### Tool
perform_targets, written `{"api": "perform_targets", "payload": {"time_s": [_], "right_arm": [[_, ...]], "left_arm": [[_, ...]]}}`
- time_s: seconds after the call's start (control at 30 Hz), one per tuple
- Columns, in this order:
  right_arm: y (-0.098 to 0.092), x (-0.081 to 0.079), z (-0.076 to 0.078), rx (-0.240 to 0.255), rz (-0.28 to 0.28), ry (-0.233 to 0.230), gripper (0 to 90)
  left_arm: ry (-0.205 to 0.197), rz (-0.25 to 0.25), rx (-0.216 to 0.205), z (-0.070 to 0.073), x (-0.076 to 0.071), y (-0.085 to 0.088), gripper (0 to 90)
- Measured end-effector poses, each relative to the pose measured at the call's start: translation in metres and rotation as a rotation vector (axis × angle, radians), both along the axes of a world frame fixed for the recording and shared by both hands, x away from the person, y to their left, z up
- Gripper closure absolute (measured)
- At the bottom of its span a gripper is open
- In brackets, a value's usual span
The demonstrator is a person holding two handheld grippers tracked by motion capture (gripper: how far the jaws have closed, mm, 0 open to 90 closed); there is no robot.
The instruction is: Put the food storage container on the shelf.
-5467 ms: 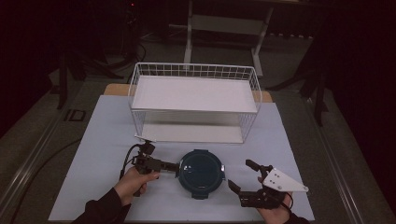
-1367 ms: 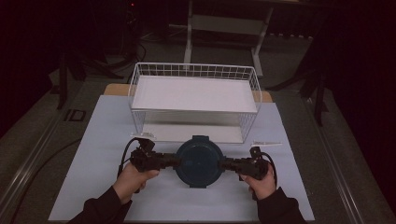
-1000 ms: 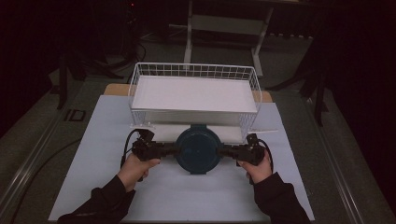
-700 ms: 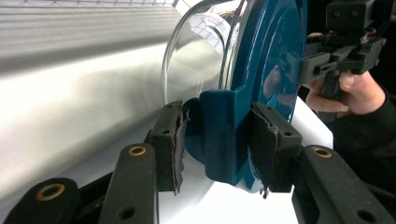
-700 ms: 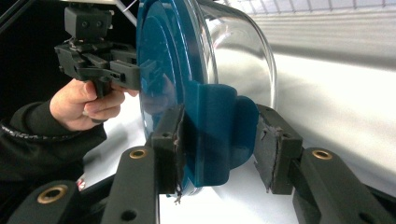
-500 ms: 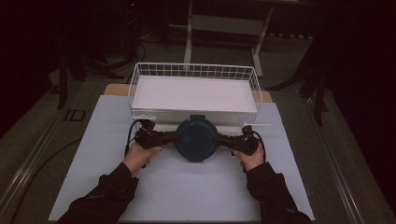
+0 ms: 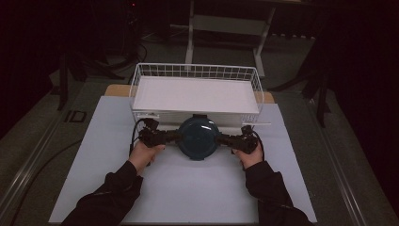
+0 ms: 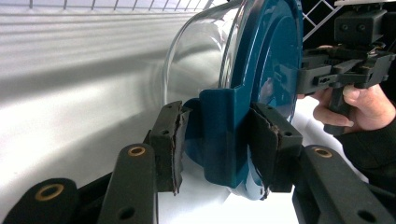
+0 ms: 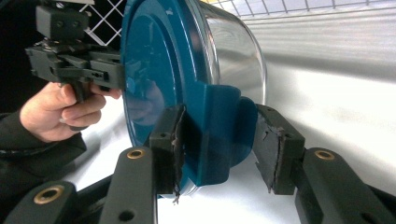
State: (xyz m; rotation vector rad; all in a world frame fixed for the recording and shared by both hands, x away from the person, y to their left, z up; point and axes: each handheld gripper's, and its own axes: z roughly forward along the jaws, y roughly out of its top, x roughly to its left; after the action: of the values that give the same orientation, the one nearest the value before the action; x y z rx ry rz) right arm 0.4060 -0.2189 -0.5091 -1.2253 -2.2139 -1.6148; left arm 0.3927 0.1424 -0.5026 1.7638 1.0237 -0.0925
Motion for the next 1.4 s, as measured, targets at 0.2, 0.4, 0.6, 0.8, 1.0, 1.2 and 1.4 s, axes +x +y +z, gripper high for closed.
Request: {"api": "perform_targets", "payload": {"time_s": [0.2, 0.4, 0.6, 0.8, 1.0, 1.2, 1.4], "right_arm": [[0.004, -0.003, 0.003, -0.032, -0.043, -0.011, 53.6], [0.004, -0.003, 0.002, -0.016, -0.065, 0.000, 52.6], [0.007, 0.000, 0.004, -0.046, -0.091, -0.027, 48.5], [0.011, 0.001, 0.009, -0.082, -0.106, -0.060, 48.2], [0.015, 0.001, 0.012, -0.115, -0.145, -0.086, 44.9], [0.018, -0.001, 0.014, -0.143, -0.158, -0.122, 44.5], [0.018, -0.006, 0.017, -0.124, -0.168, -0.109, 41.3]], "left_arm": [[0.014, 0.022, -0.032, -0.005, -0.002, 0.001, 55.5], [0.010, 0.025, -0.054, -0.009, 0.000, 0.002, 54.5], [-0.033, 0.059, -0.041, -0.013, 0.002, 0.002, 48.9], [-0.085, 0.106, -0.004, -0.010, 0.001, -0.002, 43.2], [-0.155, 0.150, 0.030, -0.010, 0.000, -0.005, 34.8], [-0.183, 0.182, 0.064, -0.008, -0.002, -0.008, 28.2], [-0.224, 0.110, 0.045, -0.001, -0.008, -0.009, 14.2]]}}
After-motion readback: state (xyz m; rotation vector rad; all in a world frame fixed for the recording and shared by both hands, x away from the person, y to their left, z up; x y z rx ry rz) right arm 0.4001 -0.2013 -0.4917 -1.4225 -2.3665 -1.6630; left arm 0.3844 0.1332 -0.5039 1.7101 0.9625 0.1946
